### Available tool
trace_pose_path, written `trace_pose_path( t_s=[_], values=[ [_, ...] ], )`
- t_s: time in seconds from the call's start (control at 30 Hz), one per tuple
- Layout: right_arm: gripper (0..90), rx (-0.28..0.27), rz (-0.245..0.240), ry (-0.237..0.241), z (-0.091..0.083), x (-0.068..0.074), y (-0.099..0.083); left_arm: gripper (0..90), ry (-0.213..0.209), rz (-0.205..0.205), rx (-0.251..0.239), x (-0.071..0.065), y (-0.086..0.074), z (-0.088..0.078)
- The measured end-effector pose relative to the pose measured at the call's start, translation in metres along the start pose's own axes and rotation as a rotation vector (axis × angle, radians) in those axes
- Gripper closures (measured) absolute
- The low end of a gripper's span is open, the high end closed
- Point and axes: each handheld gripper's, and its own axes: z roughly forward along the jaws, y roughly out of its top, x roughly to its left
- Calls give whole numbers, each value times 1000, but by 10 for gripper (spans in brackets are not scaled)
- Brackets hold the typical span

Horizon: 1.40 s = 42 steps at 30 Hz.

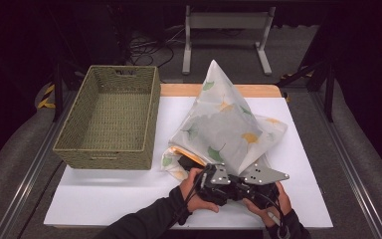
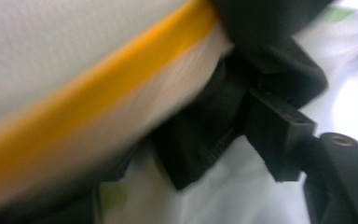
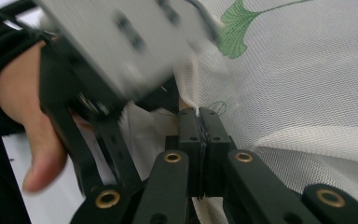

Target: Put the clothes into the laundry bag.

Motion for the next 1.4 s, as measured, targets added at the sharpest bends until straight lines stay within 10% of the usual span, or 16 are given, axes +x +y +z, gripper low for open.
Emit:
trace_pose_path(
  t_s=[0.17, 0.3, 0.53, 0.83, 0.93, 1.1, 1.23, 1.4],
  values=[
    [894, 3, 2, 2, 0, -1, -1, 541, 21, -21, 39, 6, 7, 11],
    [894, 8, 2, -2, 0, -1, -1, 842, 54, -28, 33, 15, 6, 10],
    [894, 6, 10, 11, -2, -1, -3, 863, 174, -54, -9, 28, 5, 0],
    [895, 14, 3, 44, -5, 2, -4, 865, 340, -258, -170, 61, -9, -19],
    [895, 26, 2, 39, -3, 2, -5, 860, 345, -268, -185, 64, -12, -18],
    [894, 61, -13, 3, 0, -1, -9, 800, 232, -256, -214, 61, -14, -23],
    [894, 38, -4, -4, -2, -3, -8, 574, 181, -154, -195, 45, -16, -45],
    [894, 28, -4, -14, -4, -3, -6, 453, 154, -123, -142, 43, -27, -66]
  ],
)
